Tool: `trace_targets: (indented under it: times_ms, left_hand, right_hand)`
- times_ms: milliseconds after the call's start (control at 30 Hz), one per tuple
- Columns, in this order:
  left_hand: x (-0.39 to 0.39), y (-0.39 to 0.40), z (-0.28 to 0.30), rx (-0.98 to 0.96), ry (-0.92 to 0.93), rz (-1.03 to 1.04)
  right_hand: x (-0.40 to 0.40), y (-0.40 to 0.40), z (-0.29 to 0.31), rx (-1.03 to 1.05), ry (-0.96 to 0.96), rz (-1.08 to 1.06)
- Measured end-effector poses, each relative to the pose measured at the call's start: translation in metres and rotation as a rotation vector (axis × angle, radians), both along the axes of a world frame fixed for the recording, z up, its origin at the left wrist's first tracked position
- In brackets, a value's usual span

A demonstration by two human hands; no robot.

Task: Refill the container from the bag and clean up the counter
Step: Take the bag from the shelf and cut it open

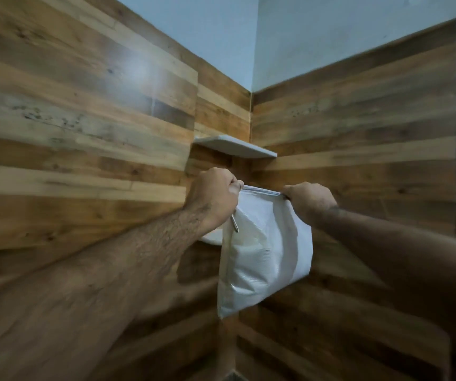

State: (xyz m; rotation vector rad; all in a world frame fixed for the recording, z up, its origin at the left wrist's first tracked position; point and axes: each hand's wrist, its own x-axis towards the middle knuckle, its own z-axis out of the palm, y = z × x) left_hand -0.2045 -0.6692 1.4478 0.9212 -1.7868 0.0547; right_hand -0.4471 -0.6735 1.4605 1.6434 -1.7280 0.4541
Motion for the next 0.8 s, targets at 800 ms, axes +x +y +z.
trace_targets:
  times_ms: [800]
  left_hand:
    - [-0.072, 0.374, -0.481, 0.71, -0.145, 0.008]
  right_hand:
    - [-0.07, 0.331, -0.422, 0.773, 0.417, 0.113]
